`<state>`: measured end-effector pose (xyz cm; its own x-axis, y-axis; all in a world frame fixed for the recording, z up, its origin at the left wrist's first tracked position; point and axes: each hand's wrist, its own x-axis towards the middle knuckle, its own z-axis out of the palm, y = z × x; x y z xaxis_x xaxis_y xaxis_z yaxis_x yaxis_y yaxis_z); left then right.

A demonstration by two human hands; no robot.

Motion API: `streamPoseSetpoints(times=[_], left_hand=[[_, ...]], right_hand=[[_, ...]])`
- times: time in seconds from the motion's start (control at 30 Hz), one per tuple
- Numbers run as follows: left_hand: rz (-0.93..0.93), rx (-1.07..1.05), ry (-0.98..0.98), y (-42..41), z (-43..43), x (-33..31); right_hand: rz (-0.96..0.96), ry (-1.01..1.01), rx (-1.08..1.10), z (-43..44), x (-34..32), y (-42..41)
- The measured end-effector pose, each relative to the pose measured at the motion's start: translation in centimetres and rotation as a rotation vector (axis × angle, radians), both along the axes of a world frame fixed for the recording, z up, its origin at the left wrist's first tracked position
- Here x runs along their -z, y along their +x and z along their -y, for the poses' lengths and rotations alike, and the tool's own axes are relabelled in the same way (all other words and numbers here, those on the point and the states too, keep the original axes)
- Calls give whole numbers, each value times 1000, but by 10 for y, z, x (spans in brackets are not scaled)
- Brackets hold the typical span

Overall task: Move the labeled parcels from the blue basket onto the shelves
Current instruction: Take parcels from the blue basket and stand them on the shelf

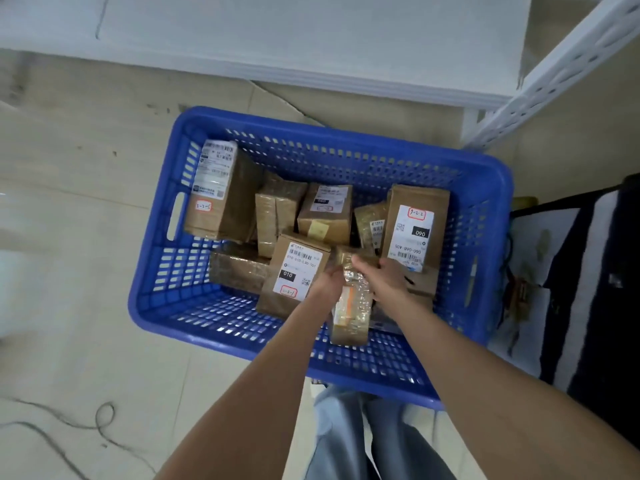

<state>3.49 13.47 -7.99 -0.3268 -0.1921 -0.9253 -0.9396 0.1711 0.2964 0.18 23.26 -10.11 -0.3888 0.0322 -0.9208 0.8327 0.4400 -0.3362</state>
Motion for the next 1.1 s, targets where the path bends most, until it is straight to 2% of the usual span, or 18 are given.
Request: streamPoseSetpoints(times=[0.1, 0.23, 0.3, 0.43, 0.6, 0.77, 0.9, 1.0, 1.1], left_hand=[[-92, -70, 55, -4, -2, -40], [-226, -80, 36, -7, -4, -99], [-281, -75, -1, -8, -4, -132], [-393, -47, -59, -19, 12, -207], [-408, -33, -256, -35, 53, -288], [-396, 7, -208, -41, 70, -372], [-420, -62, -80, -40, 73, -440], [-477, -118, 36, -38, 79, -481], [-555, -100, 14, -40, 85, -513]], right_hand=[[-18, -62, 176, -5, -28, -3], [-71, -14, 292, -4, -76, -13], [-130, -29, 316, -7, -101, -18], [-209, -75, 390, -4, -197, -28], [-296, -269, 413, -14, -288, -45], [-293, -359, 392, -16, -381, -65], [-300, -478, 460, -20, -443, -74], [-293, -610, 504, -25, -478, -74], [-267, -682, 508, -26, -503, -73]])
